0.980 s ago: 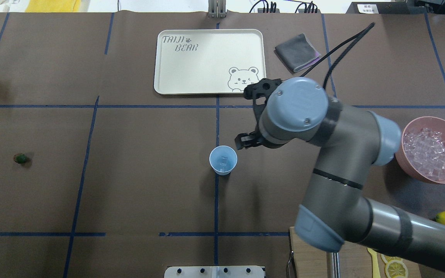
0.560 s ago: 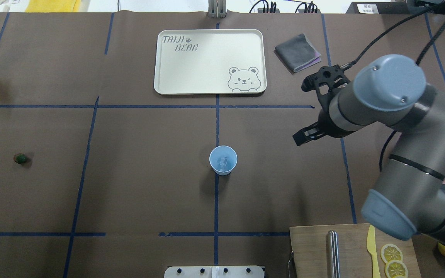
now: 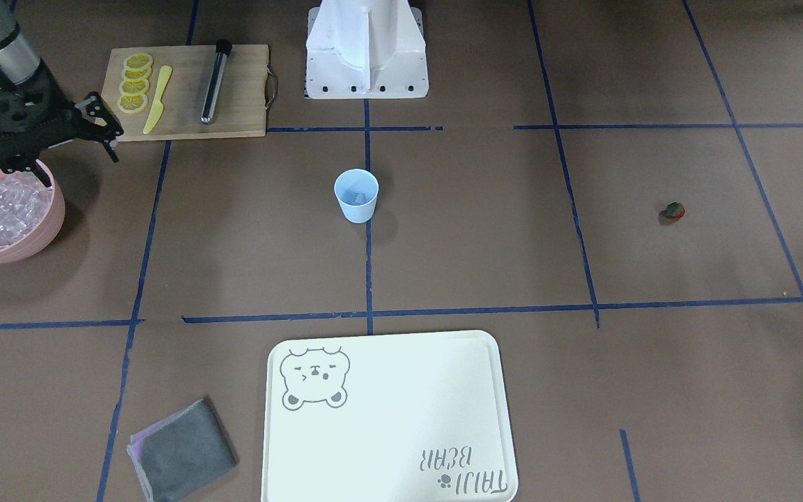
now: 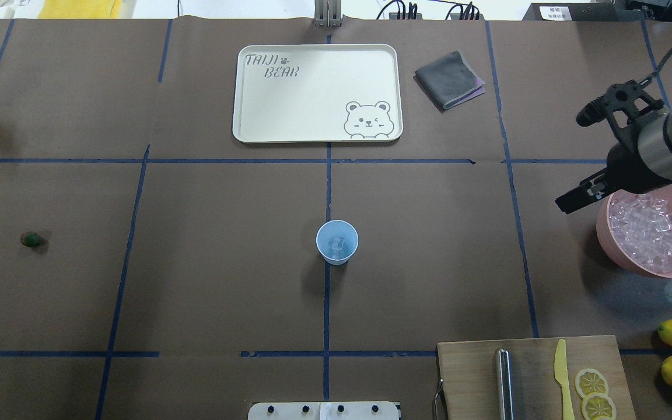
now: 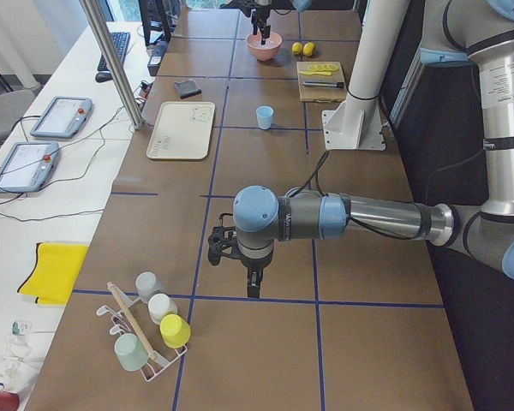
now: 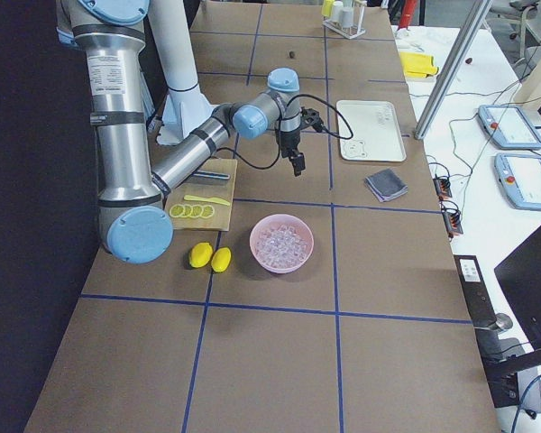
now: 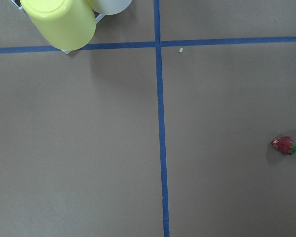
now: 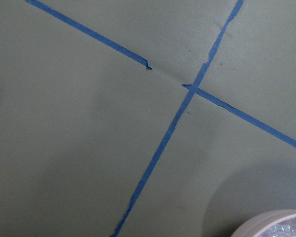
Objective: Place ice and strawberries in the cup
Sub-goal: 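Move the right gripper back to the pink bowl, then lower the right gripper into the bowl and grasp an ice cube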
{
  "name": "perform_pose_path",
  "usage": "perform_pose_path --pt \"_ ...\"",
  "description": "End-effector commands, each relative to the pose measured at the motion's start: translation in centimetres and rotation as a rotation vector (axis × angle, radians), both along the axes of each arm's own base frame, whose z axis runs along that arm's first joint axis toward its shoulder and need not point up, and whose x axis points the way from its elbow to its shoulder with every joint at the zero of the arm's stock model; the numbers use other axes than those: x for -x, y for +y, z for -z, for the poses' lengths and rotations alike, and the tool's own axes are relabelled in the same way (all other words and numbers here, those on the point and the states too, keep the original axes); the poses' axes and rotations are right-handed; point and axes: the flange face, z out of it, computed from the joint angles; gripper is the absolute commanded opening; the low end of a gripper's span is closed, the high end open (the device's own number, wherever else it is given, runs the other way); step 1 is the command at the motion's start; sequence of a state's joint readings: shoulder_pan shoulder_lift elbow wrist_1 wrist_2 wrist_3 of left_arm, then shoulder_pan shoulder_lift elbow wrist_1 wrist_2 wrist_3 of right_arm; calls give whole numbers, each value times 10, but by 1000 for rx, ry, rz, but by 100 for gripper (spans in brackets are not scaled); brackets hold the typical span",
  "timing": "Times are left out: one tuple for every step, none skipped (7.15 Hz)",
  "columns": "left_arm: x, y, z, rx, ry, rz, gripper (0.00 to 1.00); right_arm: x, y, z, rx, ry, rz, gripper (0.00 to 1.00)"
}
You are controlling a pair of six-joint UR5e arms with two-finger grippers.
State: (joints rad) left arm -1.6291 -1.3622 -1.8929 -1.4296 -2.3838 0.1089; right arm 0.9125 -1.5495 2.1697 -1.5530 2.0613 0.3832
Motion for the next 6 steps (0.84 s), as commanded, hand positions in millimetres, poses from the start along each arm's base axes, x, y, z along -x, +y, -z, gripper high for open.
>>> perform_pose_path --pt "0 0 0 0 2 0 100 -40 16 -79 -11 -11 -4 99" --pt "-1 0 1 -1 14 0 100 -53 17 -120 -20 -21 -28 99" --pt "-2 0 2 -1 24 1 100 -60 13 -140 0 -3 -53 98" --pt "-2 0 2 -1 25 1 100 -66 10 -160 28 16 -69 95" --pt "-2 0 2 -2 26 1 100 -69 11 -170 44 30 -77 89" --pt "-2 0 2 -2 26 1 100 -74 17 -185 65 53 -81 84"
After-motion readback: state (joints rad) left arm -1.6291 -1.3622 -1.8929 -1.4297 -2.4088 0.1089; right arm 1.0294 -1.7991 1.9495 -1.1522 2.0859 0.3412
